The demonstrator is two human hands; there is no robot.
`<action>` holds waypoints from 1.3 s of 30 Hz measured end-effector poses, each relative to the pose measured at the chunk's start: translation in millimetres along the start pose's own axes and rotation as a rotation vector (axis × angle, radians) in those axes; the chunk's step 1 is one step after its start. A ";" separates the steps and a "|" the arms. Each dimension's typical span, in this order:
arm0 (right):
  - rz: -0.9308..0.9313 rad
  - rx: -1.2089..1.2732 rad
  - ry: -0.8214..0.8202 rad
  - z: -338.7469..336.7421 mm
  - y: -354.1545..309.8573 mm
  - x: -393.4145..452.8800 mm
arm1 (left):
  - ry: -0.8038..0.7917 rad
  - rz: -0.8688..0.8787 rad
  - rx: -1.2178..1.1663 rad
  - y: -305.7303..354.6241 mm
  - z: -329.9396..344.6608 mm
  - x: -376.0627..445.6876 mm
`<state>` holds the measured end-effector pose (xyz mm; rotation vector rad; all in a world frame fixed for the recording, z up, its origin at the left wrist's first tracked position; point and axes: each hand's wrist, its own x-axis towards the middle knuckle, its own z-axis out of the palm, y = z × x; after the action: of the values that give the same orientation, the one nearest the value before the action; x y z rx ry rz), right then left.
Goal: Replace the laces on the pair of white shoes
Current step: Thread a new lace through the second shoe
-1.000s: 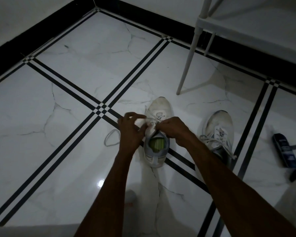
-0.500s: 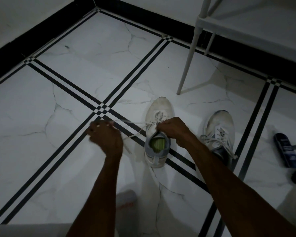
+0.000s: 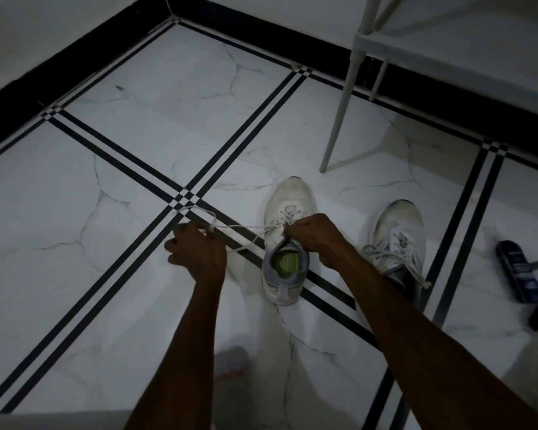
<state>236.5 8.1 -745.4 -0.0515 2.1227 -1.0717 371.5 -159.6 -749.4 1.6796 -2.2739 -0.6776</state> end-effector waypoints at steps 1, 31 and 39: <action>0.003 -0.005 -0.002 0.5 -0.4 1.2 | -0.009 0.127 -0.071 2.2 1.0 -0.9; -0.056 -0.047 -0.090 -12.5 -7.3 -6.4 | -0.666 0.468 -0.166 -8.8 26.8 -17.5; -0.076 -0.159 -0.133 -17.2 -17.9 -7.6 | -0.533 0.444 0.024 -3.0 28.5 -3.5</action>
<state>226.1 10.7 -721.7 -0.2743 2.0952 -0.9145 362.3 -150.6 -775.3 1.0098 -2.8835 -1.0800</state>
